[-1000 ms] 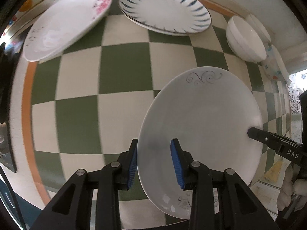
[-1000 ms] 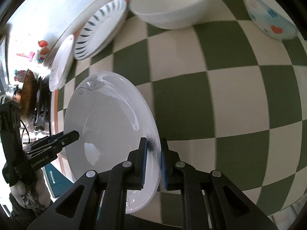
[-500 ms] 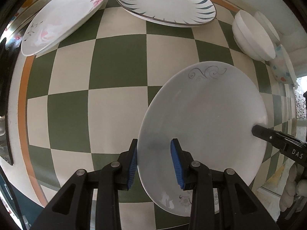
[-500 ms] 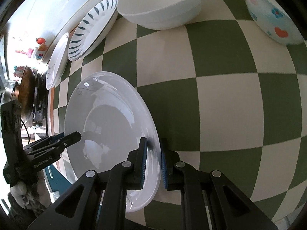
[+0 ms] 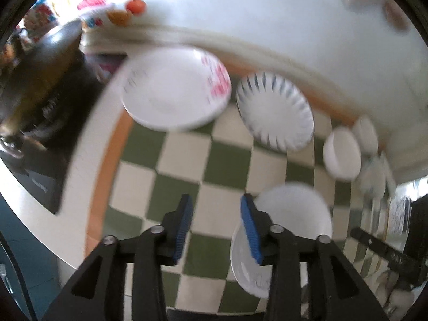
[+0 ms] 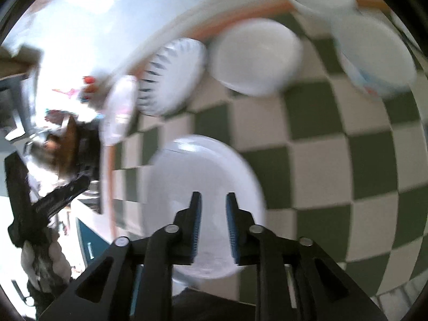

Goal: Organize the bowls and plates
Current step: 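Carry the white plate to the pink-flower plate and grip both rims together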

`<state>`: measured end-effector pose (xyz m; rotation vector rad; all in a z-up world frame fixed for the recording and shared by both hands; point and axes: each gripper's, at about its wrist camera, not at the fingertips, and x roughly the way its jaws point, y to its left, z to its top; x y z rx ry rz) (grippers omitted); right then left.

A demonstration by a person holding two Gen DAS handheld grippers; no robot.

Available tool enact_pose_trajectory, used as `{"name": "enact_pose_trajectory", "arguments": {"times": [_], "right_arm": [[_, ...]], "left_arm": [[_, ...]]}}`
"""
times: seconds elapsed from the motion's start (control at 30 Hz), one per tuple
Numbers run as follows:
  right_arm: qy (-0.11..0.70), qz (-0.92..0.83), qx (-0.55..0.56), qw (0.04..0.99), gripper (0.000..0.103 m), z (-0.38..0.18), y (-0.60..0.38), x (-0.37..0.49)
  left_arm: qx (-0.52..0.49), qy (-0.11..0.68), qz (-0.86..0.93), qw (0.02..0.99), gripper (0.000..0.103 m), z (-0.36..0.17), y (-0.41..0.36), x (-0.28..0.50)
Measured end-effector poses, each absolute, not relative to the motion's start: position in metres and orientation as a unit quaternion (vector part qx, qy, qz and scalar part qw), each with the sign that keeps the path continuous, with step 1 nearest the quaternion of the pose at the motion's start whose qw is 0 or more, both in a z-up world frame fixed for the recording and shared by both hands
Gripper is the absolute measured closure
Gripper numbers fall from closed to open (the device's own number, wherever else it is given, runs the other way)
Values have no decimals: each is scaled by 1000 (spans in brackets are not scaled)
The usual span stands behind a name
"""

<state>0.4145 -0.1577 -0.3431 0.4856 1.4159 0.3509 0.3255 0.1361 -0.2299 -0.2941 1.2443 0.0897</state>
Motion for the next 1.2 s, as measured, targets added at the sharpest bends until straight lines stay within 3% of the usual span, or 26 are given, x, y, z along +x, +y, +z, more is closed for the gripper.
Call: {"name": "enact_pose_trajectory", "arguments": {"times": [0.07,0.13,0.37,0.67,0.87,1.07,1.2], "right_arm": [[629,189,215,723,57,-325,-135,429],[619,219,209,725,54,-311,-103,452],[612,269,143,730,54,-321,13,562],[646,254,73,716,55,-400,92,671],[674,250,70,692,67,-449,110,702],[680,271,93,675,91,-462,119,713],[670,271,75,687,91,-458,128,709]], "left_arm": [[-142,570,46,808,57,-222,154,342],[-151,569,60,806,56,-229,174,362],[-212,591,117,769,56,-288,255,408],[-253,614,132,736,56,-352,307,448],[-247,627,124,729,56,-377,315,467],[-247,617,107,740,79,-378,319,477],[-250,614,110,741,79,-380,322,485]]}}
